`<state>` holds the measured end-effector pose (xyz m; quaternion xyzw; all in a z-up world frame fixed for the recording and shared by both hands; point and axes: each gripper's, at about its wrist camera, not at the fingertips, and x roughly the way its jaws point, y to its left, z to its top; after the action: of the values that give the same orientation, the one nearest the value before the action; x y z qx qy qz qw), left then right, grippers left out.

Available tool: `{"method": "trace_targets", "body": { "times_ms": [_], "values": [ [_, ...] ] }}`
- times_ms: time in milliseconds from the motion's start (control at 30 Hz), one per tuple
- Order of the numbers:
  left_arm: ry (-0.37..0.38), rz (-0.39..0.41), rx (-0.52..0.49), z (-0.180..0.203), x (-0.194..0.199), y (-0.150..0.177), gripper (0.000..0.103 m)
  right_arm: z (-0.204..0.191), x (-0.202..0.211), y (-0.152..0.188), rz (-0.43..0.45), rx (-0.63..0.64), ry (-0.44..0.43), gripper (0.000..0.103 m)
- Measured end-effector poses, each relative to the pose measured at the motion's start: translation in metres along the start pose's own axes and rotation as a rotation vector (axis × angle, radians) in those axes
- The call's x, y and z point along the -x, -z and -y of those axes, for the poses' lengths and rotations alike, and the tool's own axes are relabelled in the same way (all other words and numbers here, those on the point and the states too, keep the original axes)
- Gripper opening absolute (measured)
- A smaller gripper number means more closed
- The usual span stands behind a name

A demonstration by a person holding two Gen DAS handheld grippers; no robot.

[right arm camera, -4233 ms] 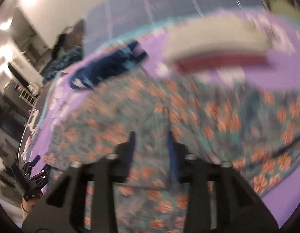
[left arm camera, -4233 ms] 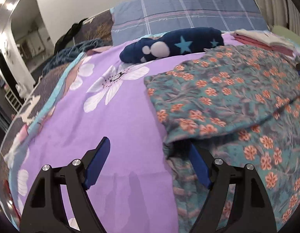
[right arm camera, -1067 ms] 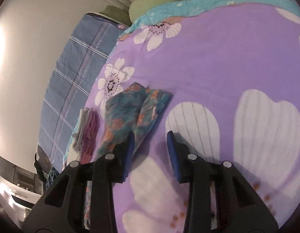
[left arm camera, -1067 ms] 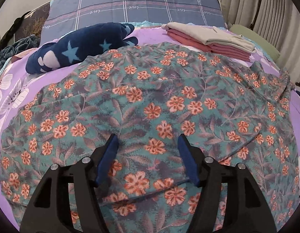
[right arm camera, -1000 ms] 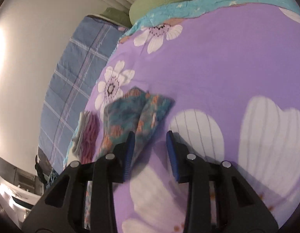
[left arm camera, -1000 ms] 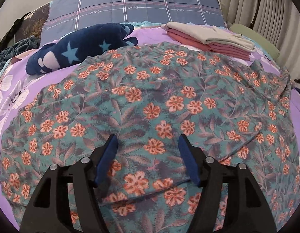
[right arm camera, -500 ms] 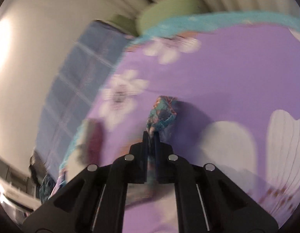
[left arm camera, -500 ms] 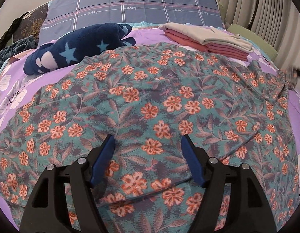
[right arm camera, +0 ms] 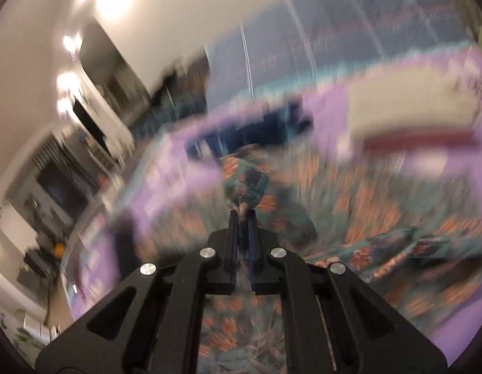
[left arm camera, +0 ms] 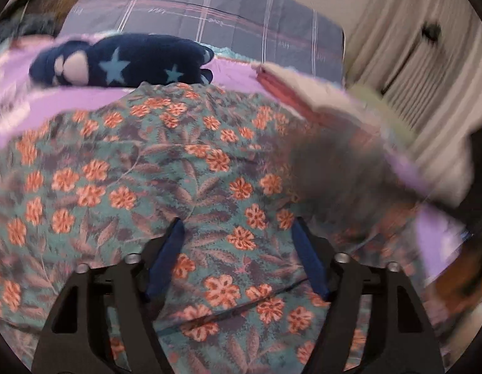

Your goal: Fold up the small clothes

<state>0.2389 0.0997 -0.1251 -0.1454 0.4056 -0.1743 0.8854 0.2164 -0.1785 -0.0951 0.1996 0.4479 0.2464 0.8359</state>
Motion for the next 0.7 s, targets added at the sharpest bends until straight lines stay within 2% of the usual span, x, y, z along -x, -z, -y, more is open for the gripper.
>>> {"method": "trace_targets", "body": {
  "times_ms": [33, 67, 133, 233, 267, 400, 567, 600, 633, 667, 700],
  "values": [
    [0.059, -0.006, 0.033, -0.005, 0.004, 0.0, 0.055, 0.005, -0.017, 0.014, -0.066, -0.022, 0.005, 0.006],
    [0.114, -0.014, 0.052, -0.007, 0.006, 0.001, 0.053, 0.006, -0.023, 0.022, -0.095, -0.026, 0.009, 0.006],
    [0.202, -0.03, 0.075, -0.005, 0.008, 0.001, 0.053, 0.005, -0.025, 0.034, -0.111, 0.002, 0.026, 0.006],
    [0.28, -0.079, 0.101, 0.005, 0.001, 0.001, 0.054, -0.006, -0.022, 0.043, -0.112, 0.057, 0.039, 0.007],
    [0.288, -0.092, 0.106, 0.008, -0.002, 0.001, 0.055, -0.009, -0.021, 0.045, -0.113, 0.064, 0.038, 0.008],
    [0.315, -0.117, 0.153, 0.015, -0.011, -0.001, 0.073, -0.014, -0.021, 0.049, -0.104, 0.107, 0.051, 0.01],
    [0.298, -0.152, 0.224, 0.019, -0.031, -0.009, 0.073, -0.012, -0.026, 0.052, -0.096, 0.135, 0.031, 0.015],
    [0.289, -0.16, 0.218, 0.02, -0.034, -0.011, 0.06, -0.012, -0.025, 0.052, -0.093, 0.137, 0.024, 0.017],
    [0.279, -0.171, 0.189, 0.026, -0.039, -0.012, 0.013, -0.012, -0.024, 0.053, -0.09, 0.14, 0.007, 0.018],
    [0.282, -0.194, 0.166, 0.033, -0.044, -0.012, 0.005, -0.012, -0.023, 0.053, -0.088, 0.141, -0.01, 0.02],
    [0.265, -0.193, 0.152, 0.04, -0.044, -0.013, 0.003, -0.01, -0.022, 0.054, -0.091, 0.14, -0.036, 0.023]
  ]
}}
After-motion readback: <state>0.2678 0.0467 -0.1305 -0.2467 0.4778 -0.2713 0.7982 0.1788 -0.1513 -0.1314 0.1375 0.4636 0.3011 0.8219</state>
